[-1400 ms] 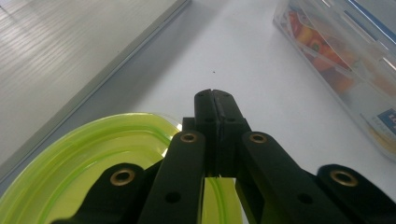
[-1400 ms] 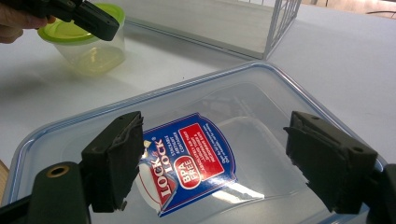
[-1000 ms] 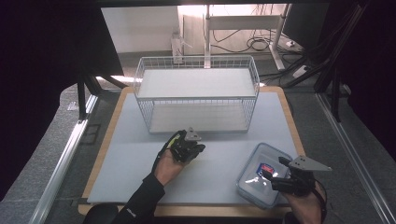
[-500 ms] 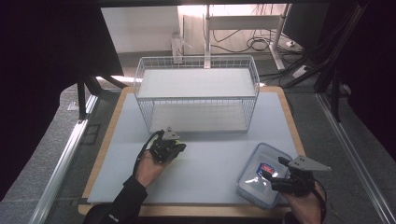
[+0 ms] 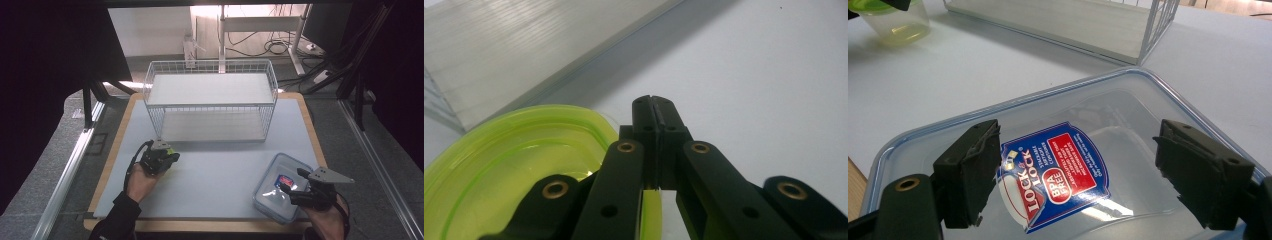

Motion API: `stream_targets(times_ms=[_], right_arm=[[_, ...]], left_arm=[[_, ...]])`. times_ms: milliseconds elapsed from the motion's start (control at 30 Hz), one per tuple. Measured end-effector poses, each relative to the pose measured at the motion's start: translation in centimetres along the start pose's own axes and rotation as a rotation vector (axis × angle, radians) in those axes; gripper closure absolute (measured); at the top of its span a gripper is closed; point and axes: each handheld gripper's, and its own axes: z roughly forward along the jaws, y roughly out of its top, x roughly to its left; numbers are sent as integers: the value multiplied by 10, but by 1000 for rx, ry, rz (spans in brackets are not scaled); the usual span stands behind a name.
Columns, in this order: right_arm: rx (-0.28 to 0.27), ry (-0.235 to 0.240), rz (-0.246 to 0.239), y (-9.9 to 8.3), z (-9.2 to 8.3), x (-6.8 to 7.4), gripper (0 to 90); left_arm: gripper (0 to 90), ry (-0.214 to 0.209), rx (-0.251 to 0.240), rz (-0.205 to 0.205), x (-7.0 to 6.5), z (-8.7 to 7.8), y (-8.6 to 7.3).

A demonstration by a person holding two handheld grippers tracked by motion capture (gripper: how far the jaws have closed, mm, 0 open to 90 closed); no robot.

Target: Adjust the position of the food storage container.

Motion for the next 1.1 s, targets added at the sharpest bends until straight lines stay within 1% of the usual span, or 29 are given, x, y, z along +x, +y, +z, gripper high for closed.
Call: stream_targets(times_ms=[33,67,100,133,167,200,233,300,333,367,400,467,600,667,767,800,867,933,967,1033,1100], right_arm=[[-3,5,14,0,0,0,220],[2,17,27,0,-1,-2,262],[7,23,40,1,-2,-2,295],[7,23,40,1,-2,-2,295],[23,30,61,2,-6,-5,415],[25,24,63,2,-8,-6,472],[30,23,63,3,-11,-7,550],[32,20,60,3,-20,-8,677],[36,27,56,3,-24,-8,730],[42,28,47,2,-27,-8,772],[55,22,32,-1,-32,-7,827],[67,19,12,-8,-39,-5,890],[82,4,-8,-20,-49,-3,899],[91,13,-6,-27,-53,-3,900],[112,43,-8,-35,-54,0,900],[110,37,-12,-37,-54,2,900],[111,46,0,-38,-55,2,900],[108,46,-3,-39,-55,3,900],[108,75,3,-39,-52,5,900],[111,108,1,-38,-48,8,900],[114,124,-10,-36,-41,15,900]], left_arm=[[896,-13,-37,11,-3,-2,-2],[885,-27,-68,13,-7,-4,-3],[871,-30,-87,19,-12,-6,-3],[863,-30,-87,19,-12,-6,-3],[855,-51,-125,22,-21,-10,-3],[848,-64,-138,22,-25,-12,-3],[837,-64,-138,22,-25,-12,-3],[816,-100,-151,24,-37,-15,-7],[806,-112,-149,24,-40,-15,-8],[798,-112,-149,24,-40,-15,-8],[792,-123,-144,29,-44,-16,-11],[782,-140,-135,33,-49,-16,-17],[767,-139,-120,25,-51,-16,-24],[764,-139,-117,17,-50,-16,-26],[757,-138,-113,5,-49,-16,-29],[756,-136,-113,4,-50,-17,-30],[754,-134,-113,5,-51,-18,-31],[752,-134,-112,6,-51,-18,-31],[751,-133,-110,9,-52,-17,-31],[749,-132,-106,15,-53,-17,-31],[748,-133,-104,18,-54,-17,-31]])
